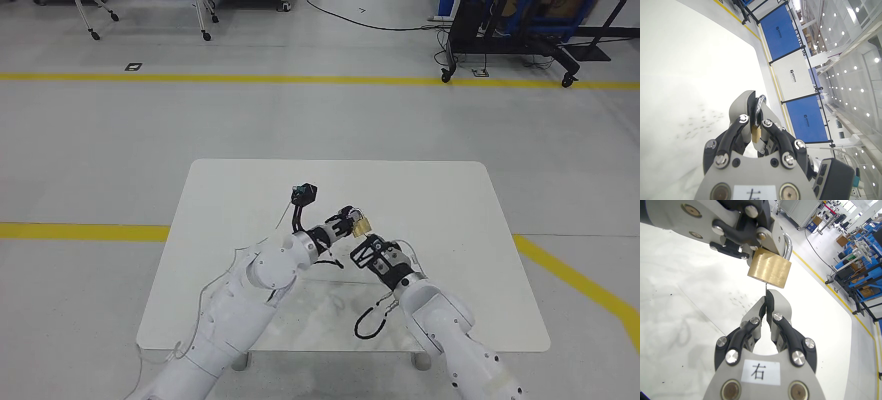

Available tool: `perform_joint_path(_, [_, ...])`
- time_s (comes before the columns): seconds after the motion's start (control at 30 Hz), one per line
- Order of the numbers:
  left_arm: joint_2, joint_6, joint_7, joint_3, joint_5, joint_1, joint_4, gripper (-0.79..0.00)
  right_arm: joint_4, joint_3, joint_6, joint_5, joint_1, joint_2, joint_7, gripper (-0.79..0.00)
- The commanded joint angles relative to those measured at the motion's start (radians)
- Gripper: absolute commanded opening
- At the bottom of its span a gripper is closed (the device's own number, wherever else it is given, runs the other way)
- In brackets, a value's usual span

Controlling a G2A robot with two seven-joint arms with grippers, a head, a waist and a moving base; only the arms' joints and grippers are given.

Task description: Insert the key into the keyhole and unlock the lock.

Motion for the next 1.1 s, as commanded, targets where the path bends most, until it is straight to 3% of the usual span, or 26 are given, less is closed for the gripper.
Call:
perform_joint_path(0.0, [0.001,0.003,0.015,0.004,0.033,0.004,-0.008,-0.785,0.004,0.001,0.0,0.004,0.003,-0.001,0.0,-0.785])
perform_joint_path(0.63, [-0.012,0.089,0.053,0.058,0.223,-0.01,0.001,-0.785,0.005,0.016,-0.005,0.024,0.002,-0.004,0.012,-0.785])
perform_joint_path(1.07, [-0.027,0.157,0.049,0.071,0.253,-0.021,0.015,-0.785,0.008,0.009,-0.009,0.01,0.011,-0.007,0.026,-0.785])
